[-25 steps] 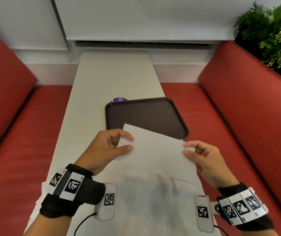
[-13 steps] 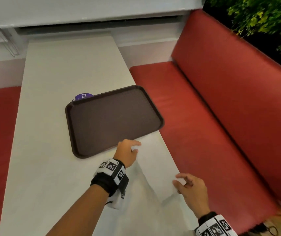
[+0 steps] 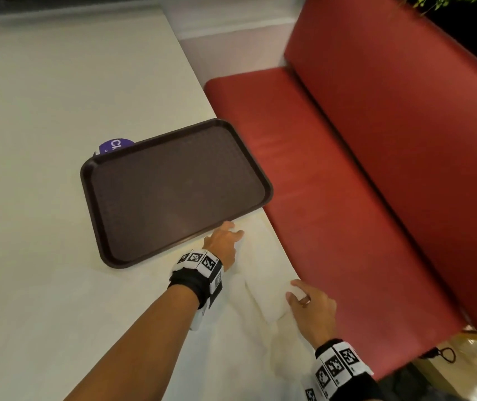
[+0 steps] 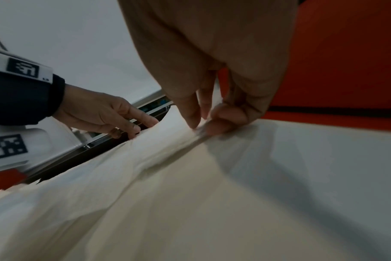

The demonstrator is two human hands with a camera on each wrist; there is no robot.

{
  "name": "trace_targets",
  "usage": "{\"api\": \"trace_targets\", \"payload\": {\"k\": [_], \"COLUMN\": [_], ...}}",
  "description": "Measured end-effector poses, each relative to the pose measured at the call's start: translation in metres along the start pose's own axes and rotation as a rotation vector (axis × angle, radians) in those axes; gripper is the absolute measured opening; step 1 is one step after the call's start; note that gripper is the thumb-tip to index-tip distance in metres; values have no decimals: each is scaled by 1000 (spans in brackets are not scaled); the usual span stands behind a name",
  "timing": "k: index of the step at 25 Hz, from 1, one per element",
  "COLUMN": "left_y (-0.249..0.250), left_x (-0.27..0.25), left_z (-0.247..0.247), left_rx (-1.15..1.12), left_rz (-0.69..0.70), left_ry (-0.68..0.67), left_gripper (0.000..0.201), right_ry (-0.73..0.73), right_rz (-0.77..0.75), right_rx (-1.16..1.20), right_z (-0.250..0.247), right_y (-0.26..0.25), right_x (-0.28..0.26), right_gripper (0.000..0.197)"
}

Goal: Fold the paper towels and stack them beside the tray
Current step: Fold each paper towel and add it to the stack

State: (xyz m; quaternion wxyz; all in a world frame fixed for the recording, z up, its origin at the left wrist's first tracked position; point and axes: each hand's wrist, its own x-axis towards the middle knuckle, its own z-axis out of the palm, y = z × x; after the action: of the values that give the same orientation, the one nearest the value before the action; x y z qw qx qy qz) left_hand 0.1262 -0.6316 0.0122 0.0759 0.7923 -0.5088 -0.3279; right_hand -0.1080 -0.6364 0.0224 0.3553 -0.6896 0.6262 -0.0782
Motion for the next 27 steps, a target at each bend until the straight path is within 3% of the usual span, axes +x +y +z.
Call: {"api": "trace_targets", "payload": {"k": [4,6,9,11,14,18,23,27], "left_y": [-25,-55,-94,-109,-131,-153,-168,-170], "left_x": [-66,-121,-211,-260,-311,-330,-330,-329], "left_z": [-4,7,24,35,54,73,86,83], "left_rx": [-200,-256,-353,-461,-546,-636,-640,-613], "left_rz": [-1,-79,-254,-374,-488,-553,-563,-537], "left_ry": [217,216,263,267,274,299,227,203], "left_gripper": [38,33,25,19,19,14,14,13], "right_ry": [150,30,-274,-310,-251,-122,-151,-92], "right_rz": [-245,-332,-221,-149,-114,-317,-650,-816], "right_rx": [-147,-135,-180,-202,-153,-18,68,367], "right_z": [-2,12,50,70,80,73,27,-33], "right_y": [-12,-25,-40,-49,-66,-86,-136,-187], "right_x": [-20,-33,-49,-52,-56,-61,-85,-104], "right_gripper": [38,38,56,62,52,8,14,11]}}
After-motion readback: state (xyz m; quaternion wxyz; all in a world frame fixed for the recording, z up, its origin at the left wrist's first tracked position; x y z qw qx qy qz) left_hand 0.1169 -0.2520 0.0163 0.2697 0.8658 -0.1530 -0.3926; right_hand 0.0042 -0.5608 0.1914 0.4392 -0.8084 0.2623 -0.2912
